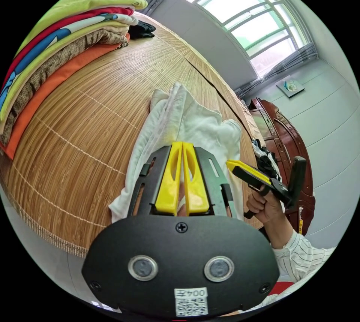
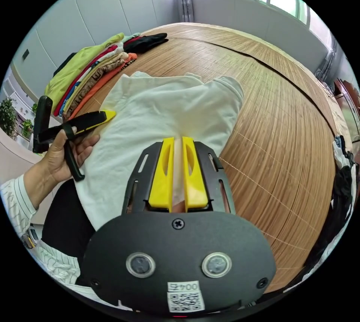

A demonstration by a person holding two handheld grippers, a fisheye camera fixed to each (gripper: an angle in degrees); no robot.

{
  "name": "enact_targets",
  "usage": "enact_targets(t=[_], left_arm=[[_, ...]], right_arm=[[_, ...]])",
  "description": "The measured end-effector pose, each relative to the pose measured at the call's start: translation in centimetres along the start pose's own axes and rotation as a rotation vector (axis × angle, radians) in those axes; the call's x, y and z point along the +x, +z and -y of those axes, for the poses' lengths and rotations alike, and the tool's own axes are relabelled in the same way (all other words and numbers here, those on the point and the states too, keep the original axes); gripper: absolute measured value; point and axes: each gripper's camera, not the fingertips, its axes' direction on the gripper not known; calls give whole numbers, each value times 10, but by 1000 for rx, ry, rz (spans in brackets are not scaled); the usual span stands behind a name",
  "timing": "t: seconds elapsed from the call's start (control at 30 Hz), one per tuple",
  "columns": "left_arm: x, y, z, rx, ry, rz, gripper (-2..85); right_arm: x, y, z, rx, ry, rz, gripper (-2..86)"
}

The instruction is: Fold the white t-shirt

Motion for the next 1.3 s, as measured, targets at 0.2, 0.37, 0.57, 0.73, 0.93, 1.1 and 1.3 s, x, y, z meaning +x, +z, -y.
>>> enact_targets(t=[0.2,0.37,0.57,0.73,0.93,1.1,1.3], left_arm=[[-21,-11,6,3,-7,-2,3],[-37,-20,12,5,-7,-6,3],[-58,-32,21,7,-15,-15,6],[-76,-41,31,4,-22,-17,7],[-88,-53,41,6,-18,-16,6],[-97,-63,48,12,-13,-37,6],[-102,-71,57,11,-9,-36,5]], right_arm=[[69,-5,-2,12,77,84,36],[125,-20,31,189,245,216,51],[171,31,62,9,255,160,37],[210,10,50,62,363,304,70],[252,12,-16,16,523,530,91],[254,22,-35,23,585,659,100],[225,16,-56,-16,569,664,106]])
